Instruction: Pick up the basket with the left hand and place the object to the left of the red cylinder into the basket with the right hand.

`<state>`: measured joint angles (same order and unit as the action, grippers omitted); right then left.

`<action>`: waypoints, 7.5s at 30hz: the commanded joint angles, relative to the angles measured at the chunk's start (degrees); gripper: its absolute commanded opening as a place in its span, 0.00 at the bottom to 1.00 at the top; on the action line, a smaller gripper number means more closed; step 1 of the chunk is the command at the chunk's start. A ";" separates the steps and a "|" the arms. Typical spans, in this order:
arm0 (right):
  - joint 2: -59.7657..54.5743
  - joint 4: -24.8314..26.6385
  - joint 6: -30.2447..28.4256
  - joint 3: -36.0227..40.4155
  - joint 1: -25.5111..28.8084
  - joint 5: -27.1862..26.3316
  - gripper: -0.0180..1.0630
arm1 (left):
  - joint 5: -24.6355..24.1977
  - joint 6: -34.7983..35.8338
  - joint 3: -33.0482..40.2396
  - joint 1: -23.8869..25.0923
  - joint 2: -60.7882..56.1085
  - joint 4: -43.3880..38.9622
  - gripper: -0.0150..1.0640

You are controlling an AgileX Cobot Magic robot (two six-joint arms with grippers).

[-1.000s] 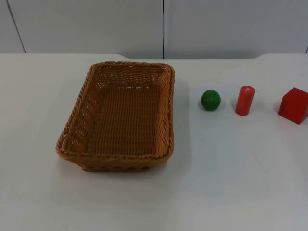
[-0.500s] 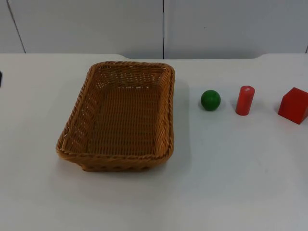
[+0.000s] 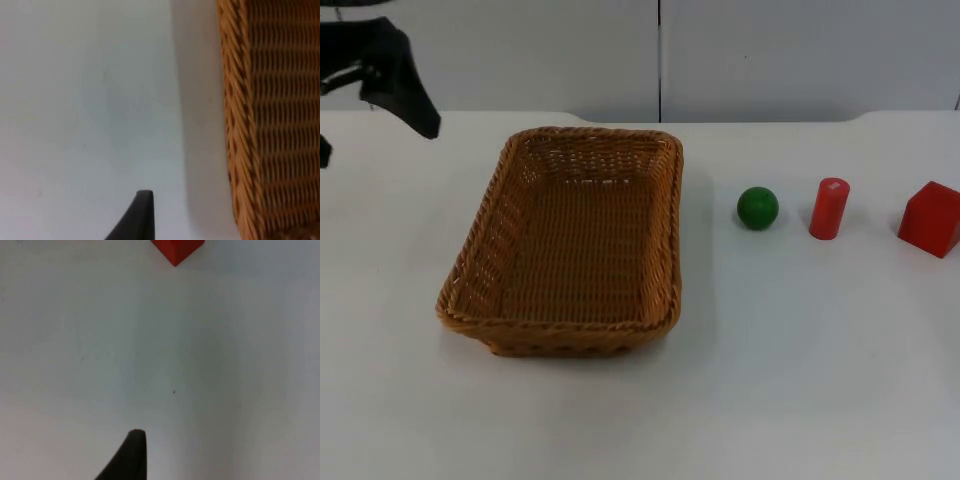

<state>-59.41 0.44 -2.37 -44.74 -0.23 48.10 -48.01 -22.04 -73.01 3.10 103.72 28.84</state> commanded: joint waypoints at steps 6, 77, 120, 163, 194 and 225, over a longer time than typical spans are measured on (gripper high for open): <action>-0.02 0.11 0.01 -0.20 0.32 -0.62 0.99 | -2.02 -0.07 -12.38 -4.58 13.04 -0.60 0.99; -0.41 9.07 -11.27 1.81 -3.45 -0.52 0.99 | 8.73 -4.28 28.56 -11.03 -6.02 10.94 0.01; -82.83 2.82 -40.30 -83.48 -21.14 12.79 0.94 | 9.70 -4.28 28.56 -11.03 -6.02 11.14 0.01; -65.02 3.17 -17.08 -84.43 -21.02 21.86 0.01 | 9.75 -4.28 28.56 -11.03 -6.02 11.13 0.01; -29.89 10.23 -19.81 -29.06 -24.39 4.14 0.01 | 9.74 -4.28 28.56 -11.03 -6.02 11.24 0.01; -51.16 10.30 -24.01 -29.06 -46.92 -23.06 0.68 | 7.95 -4.89 28.56 -11.03 -6.02 15.72 0.01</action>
<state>-111.26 10.88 -26.13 -74.07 -46.83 26.25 -39.46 -26.63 -44.65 -7.82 98.30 42.70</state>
